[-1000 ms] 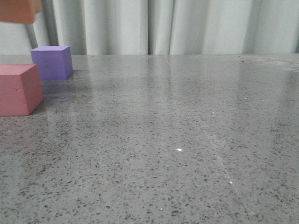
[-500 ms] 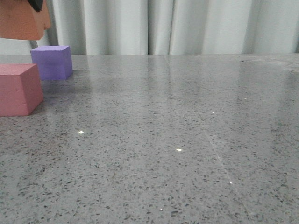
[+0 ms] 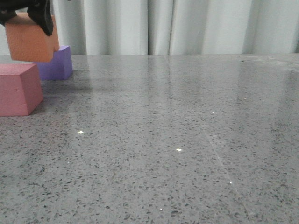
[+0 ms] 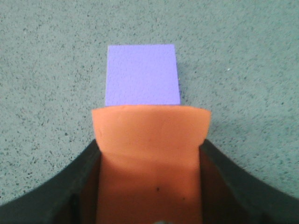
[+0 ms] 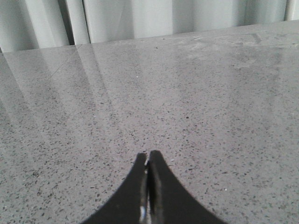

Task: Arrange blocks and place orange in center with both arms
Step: 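Lift the orange cube with the left gripper toward the pink and purple cubes, then lower the orange cube between the pink and purple cubes and open the left gripper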

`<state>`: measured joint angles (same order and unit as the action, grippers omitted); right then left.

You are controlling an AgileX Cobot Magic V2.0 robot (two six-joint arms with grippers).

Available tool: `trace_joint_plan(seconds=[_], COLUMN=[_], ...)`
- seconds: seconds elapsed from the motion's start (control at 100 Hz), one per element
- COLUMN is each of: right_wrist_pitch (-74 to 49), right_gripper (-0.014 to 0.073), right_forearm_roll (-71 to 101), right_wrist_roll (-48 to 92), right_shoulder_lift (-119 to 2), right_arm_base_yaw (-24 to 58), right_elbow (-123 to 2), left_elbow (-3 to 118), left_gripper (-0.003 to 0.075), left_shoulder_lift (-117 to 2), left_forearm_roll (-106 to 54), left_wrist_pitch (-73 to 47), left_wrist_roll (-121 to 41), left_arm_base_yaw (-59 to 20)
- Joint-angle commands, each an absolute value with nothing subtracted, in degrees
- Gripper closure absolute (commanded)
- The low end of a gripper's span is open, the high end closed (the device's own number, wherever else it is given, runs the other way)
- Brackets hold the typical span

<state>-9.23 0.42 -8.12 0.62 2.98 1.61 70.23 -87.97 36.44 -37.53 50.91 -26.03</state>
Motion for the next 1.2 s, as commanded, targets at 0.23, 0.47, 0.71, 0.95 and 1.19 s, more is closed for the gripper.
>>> trace_joint_plan(seconds=[0.23, 0.47, 0.71, 0.95, 1.19], right_wrist_pitch=[-4.3, -4.3, -4.3, -4.3, -4.3], right_gripper=[0.0661, 0.0661, 0.0661, 0.0661, 0.0661], right_forearm_roll=[0.37, 0.37, 0.37, 0.37, 0.37], right_wrist_roll=[-7.68, -7.68, -7.68, -7.68, -7.68], right_shoulder_lift=[1.84, 1.84, 1.84, 1.84, 1.84], right_arm_base_yaw=[2.49, 2.49, 2.49, 2.49, 2.49], right_elbow=[0.8, 0.8, 0.8, 0.8, 0.8], left_elbow=[69.38, 69.13, 69.13, 69.13, 69.13], left_gripper=[0.0635, 0.0635, 0.0635, 0.0635, 0.0594], left_shoulder_lift=[-87.86, -89.36, -92.07, -93.13, -93.13], left_forearm_roll=[36.78, 35.99, 34.52, 32.42, 32.42], left_wrist_pitch=[-32.58, -30.62, -30.95, -30.95, -31.14], left_wrist_roll=[49.46, 49.46, 49.46, 49.46, 48.44], left_arm_base_yaw=[-24.02, -24.02, -23.92, -23.92, -23.92])
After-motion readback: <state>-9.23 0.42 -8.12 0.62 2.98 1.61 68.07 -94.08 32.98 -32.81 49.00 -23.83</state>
